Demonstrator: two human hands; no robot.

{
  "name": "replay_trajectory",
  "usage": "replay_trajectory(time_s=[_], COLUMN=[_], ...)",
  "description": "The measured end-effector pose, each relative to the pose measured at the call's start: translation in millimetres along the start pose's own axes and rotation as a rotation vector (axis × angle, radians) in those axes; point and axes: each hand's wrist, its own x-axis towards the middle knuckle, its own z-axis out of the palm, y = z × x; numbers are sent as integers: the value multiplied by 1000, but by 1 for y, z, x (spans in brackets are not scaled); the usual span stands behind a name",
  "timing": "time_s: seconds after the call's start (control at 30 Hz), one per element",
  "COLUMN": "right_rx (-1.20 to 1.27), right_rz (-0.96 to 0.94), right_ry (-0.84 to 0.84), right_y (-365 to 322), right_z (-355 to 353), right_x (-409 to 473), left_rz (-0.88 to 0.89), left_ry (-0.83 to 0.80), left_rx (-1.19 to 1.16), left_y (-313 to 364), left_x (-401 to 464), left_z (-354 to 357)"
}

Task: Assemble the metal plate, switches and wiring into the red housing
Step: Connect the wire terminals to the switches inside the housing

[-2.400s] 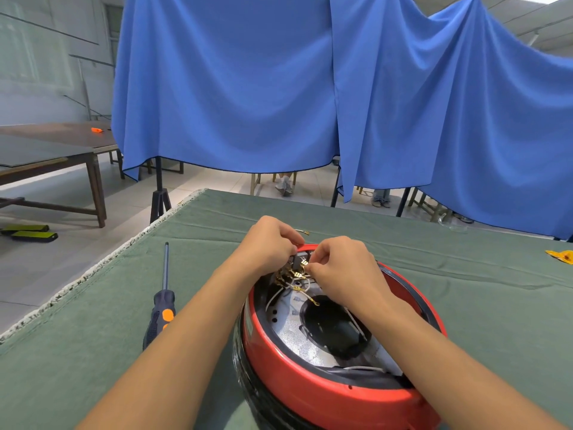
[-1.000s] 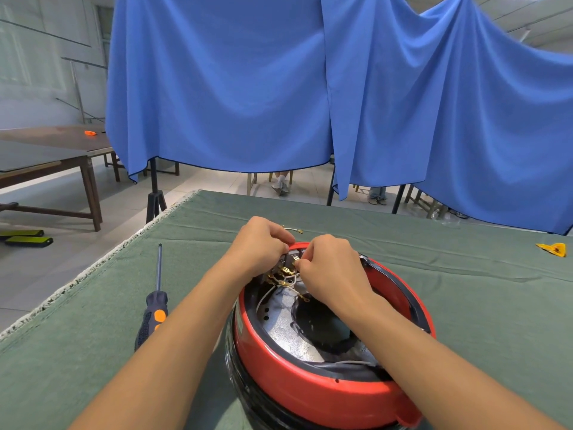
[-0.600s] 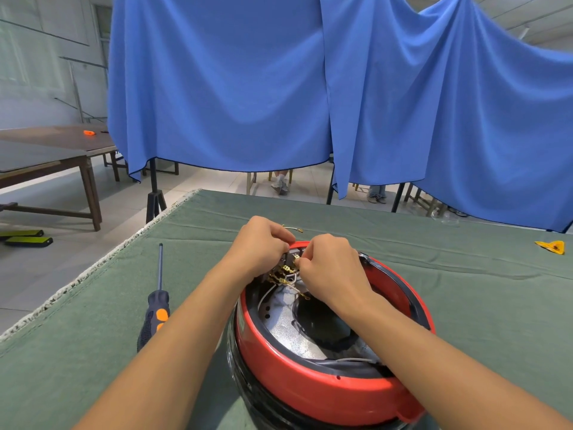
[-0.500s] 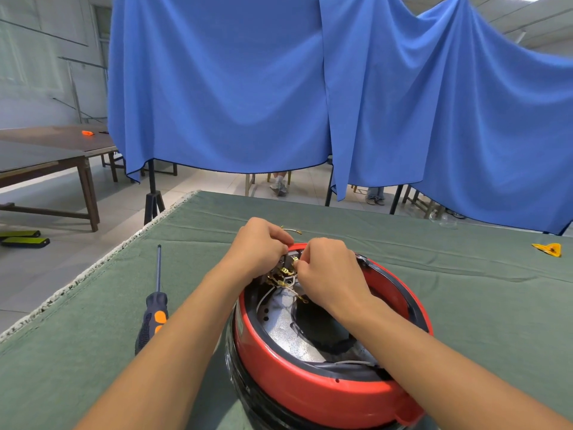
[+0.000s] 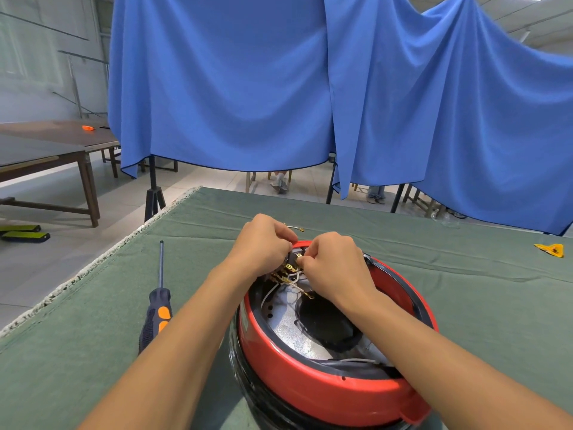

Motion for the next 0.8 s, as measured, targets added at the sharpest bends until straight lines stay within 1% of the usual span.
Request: replay_trajectory(time_s=[0.13,0.27,0.57,0.8], right_rx=[-21,19,-18,13], right_rz=[-11,15,-40,15], right_ry=[4,-9,-9,-3], right_y=[-1,-2,-2,0], right_z=[0,0,0,-1], right_x=[0,3,7,5], left_rz=[12,23,35,-3], left_ry=[0,5,17,-16], left_rx=[18,47,94,-11], left_y=[-1,-1,1,-1], left_x=[0,1,0,0], left_z=[0,-1,0,-2])
